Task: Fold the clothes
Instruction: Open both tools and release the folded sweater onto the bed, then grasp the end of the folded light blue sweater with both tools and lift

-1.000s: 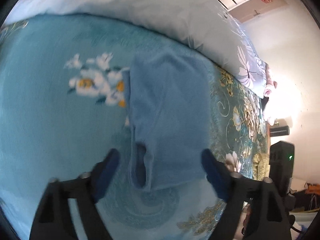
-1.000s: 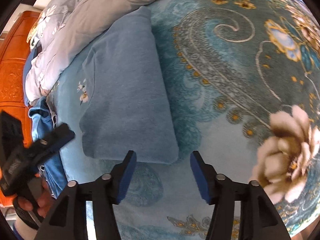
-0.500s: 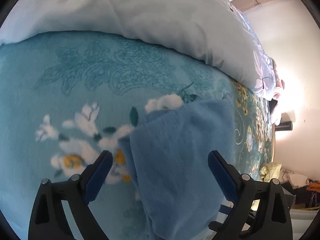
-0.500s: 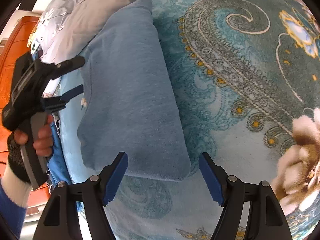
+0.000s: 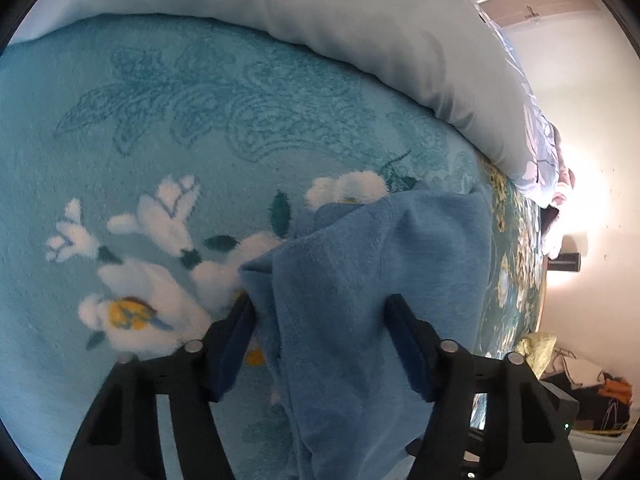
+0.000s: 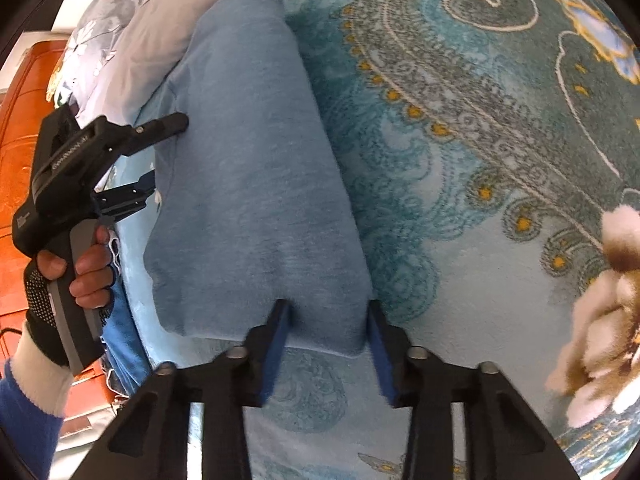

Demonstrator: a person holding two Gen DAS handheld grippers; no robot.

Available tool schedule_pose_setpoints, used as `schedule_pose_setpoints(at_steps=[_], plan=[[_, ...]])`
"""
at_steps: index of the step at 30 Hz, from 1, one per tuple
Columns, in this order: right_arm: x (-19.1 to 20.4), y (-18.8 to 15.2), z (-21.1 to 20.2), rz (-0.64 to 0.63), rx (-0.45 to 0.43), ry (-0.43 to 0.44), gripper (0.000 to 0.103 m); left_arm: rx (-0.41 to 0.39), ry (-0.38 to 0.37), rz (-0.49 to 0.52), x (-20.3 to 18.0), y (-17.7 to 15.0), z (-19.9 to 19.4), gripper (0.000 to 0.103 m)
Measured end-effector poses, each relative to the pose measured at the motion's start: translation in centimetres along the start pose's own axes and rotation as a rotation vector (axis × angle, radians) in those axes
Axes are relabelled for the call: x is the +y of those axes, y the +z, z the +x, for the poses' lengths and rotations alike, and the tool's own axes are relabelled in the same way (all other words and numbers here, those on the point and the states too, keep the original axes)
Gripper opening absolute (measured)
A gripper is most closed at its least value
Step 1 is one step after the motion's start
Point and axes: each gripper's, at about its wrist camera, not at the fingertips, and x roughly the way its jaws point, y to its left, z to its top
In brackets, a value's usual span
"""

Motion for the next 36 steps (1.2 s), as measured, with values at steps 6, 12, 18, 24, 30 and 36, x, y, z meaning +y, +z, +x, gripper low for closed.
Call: schedule_pose_setpoints(at_steps=[6,12,18,24,30,36], plan=[[-0.3,-0.2,-0.8,0.025,0.005,0.021,0.013,-0.047,-0.034,-0.105,0.8,-0.5,-0.2,0.036],[0.7,0.6,-2.3,-0.028,0.009,0.005,0.012,-0.125,-0.028,-0.197,0.3,-2.1,-1.1,0.021],[0.5,1.1,-5.6,-0.161,0.016,-0.038,0.011,-0.201,-0.046,-0.268,-0.5,-6.1,-3.4,0.019],[2.0,2.3,-8.8,-0.445,0.104,-0.110,0.011,-0.314,-0.027,-0.331,-1.7,-12.6,-6.6,0.019],[4.7,2.2,-8.6,-0.745,0.198,-0.163,0.011,-0.423,-0.031,-0.497,-0.9,-20.0,-9.0,0.019],[7.4,2.5,-7.4,-1.019,0.270,-0.231,0.011,-0.489,-0.040,-0.626,-1.1,-25.1,-9.5,0.019]])
